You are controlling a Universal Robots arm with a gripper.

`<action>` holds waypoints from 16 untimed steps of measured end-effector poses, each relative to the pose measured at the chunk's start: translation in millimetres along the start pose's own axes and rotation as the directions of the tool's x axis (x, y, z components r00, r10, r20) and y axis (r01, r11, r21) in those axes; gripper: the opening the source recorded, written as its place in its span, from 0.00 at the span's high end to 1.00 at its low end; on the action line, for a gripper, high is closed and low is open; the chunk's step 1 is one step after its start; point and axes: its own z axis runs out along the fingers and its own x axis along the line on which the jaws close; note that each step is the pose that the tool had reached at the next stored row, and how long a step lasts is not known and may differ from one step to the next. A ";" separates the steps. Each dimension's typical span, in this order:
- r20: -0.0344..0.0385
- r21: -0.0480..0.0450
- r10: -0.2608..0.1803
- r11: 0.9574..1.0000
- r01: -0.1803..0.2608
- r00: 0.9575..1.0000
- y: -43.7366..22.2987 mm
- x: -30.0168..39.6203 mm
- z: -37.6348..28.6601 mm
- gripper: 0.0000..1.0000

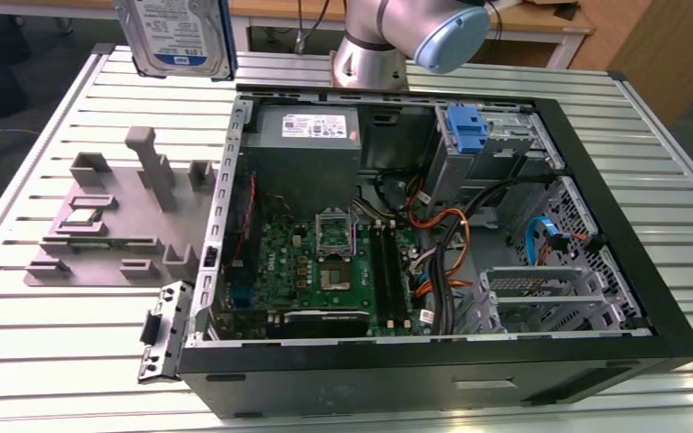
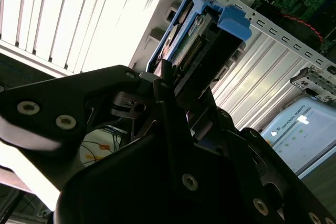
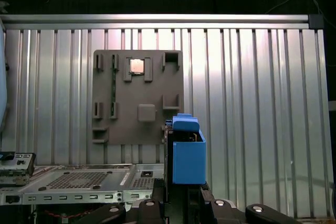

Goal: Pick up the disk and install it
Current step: 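Pick up the disk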

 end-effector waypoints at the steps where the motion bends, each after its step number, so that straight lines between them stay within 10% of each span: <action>1: 0.000 0.000 0.000 1.000 0.000 1.000 -0.8 0.0 -0.1 0.65; 16: 0.000 0.000 0.000 1.000 0.000 1.000 -15.6 -0.5 -0.9 0.65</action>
